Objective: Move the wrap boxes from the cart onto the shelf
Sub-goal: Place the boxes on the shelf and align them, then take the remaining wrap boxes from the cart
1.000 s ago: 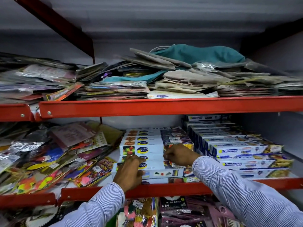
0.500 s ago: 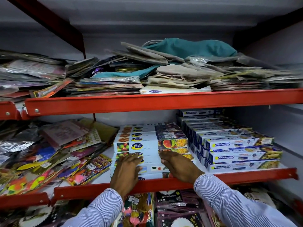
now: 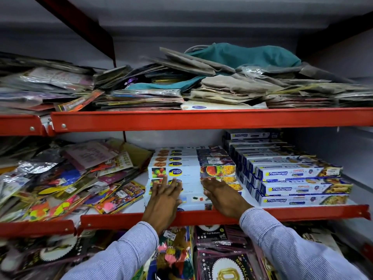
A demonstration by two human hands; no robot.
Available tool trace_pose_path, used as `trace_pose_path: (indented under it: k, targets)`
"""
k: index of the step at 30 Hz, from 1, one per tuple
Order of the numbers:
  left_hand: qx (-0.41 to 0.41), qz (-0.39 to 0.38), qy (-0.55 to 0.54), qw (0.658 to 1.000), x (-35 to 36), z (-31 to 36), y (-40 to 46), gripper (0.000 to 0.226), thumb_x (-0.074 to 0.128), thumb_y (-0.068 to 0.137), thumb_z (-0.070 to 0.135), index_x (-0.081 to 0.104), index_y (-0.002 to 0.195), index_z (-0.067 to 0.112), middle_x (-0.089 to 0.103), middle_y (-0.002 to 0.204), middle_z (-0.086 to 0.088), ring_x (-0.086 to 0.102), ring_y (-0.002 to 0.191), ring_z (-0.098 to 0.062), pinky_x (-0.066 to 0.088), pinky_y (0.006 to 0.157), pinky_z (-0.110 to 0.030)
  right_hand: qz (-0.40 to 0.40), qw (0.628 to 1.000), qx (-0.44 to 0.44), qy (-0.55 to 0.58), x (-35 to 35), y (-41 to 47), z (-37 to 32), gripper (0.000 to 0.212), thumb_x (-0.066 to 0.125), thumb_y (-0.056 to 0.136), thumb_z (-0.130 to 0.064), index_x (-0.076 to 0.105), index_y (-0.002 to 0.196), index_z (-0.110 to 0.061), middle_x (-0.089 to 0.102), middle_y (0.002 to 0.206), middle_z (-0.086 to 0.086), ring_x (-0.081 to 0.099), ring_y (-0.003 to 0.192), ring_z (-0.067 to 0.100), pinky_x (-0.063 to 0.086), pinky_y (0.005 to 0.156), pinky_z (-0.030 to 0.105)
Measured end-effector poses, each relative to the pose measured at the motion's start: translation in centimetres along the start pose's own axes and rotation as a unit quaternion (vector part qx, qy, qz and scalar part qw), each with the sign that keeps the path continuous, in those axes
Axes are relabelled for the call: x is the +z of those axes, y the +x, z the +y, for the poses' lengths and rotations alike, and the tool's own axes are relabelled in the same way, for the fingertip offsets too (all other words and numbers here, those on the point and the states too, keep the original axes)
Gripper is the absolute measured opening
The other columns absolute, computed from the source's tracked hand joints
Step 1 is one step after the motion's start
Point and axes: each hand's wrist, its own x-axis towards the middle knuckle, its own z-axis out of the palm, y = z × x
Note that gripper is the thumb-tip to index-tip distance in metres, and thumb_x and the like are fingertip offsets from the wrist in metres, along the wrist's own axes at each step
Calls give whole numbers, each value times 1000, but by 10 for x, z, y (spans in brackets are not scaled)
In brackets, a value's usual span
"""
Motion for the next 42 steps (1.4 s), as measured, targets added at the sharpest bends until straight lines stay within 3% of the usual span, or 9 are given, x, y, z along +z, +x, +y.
trace_pose_path:
  k: [5, 12, 16, 22, 27, 31, 34, 37, 42]
  targets:
    - [32, 31, 39, 998, -17, 7, -42, 70, 25, 100, 56, 3, 157, 21, 0, 166, -8, -12, 151, -38, 1, 121, -61, 35, 998, 5, -42, 4, -27, -21, 61, 24, 104, -45, 1, 156, -23, -3, 166, 3, -6, 153, 27, -1, 124, 47]
    - [56, 6, 10, 998, -11, 23, -143, 76, 37, 96, 57, 11, 157, 18, 7, 167, -10, 1, 153, -37, 12, 120, -62, 53, 998, 19, -10, 46, -104, -54, 70, 24, 97, -60, -2, 155, -31, -6, 167, -3, -10, 153, 29, 1, 122, 56]
    - [31, -76, -14, 997, 26, 26, -219, 74, 35, 96, 59, 18, 156, 18, 13, 166, -9, 9, 153, -35, 18, 120, -59, -13, 999, 45, -2, 98, -158, -73, 75, 14, 91, -65, 8, 156, -28, 6, 167, -1, 2, 154, 32, 11, 123, 58]
    - [16, -216, -32, 976, 82, 30, -312, 74, 56, 87, 52, 37, 149, 15, 34, 159, -13, 36, 143, -36, 39, 109, -60, -122, 988, 77, 54, 181, -221, -85, 70, 32, 98, -55, 10, 156, -25, 4, 167, 1, 0, 154, 33, 12, 123, 56]
    - [12, -367, -82, 926, 147, 36, -382, 56, 45, 96, 46, 44, 145, 18, 41, 156, -7, 40, 141, -32, 40, 110, -53, -246, 962, 93, 76, 268, -264, -91, 68, 32, 100, -50, 6, 156, -25, 6, 167, 0, 3, 154, 29, 14, 124, 50]
    - [53, -470, -122, 873, 209, 41, -418, 36, 47, 99, 34, 55, 131, 18, 57, 138, -4, 54, 122, -30, 47, 96, -41, -339, 932, 85, 101, 345, -287, -95, 63, 37, 101, -42, 14, 156, -22, 22, 164, 2, 19, 151, 25, 23, 122, 41]
    - [117, -547, -103, 823, 251, 43, -436, 26, 53, 94, 19, 60, 118, 9, 60, 130, -14, 59, 113, -36, 50, 86, -44, -404, 903, 84, 125, 399, -298, -98, 61, 44, 99, -33, 22, 154, -19, 34, 159, 6, 32, 145, 26, 31, 117, 37]
    - [171, -599, -74, 779, 278, 45, -445, 19, 53, 96, 11, 59, 113, 3, 63, 117, -20, 60, 107, -40, 51, 89, -50, -449, 876, 108, 139, 443, -304, -103, 59, 49, 97, -23, 29, 152, -17, 40, 155, 12, 40, 140, 31, 39, 113, 42]
    - [191, -601, -55, 774, 307, 54, -454, 18, 50, 97, 6, 60, 111, 4, 65, 113, -17, 62, 102, -37, 43, 70, -40, -504, 845, 103, 144, 497, -310, -108, 65, 59, 94, -28, 30, 152, -21, 43, 152, 13, 44, 137, 32, 42, 111, 43]
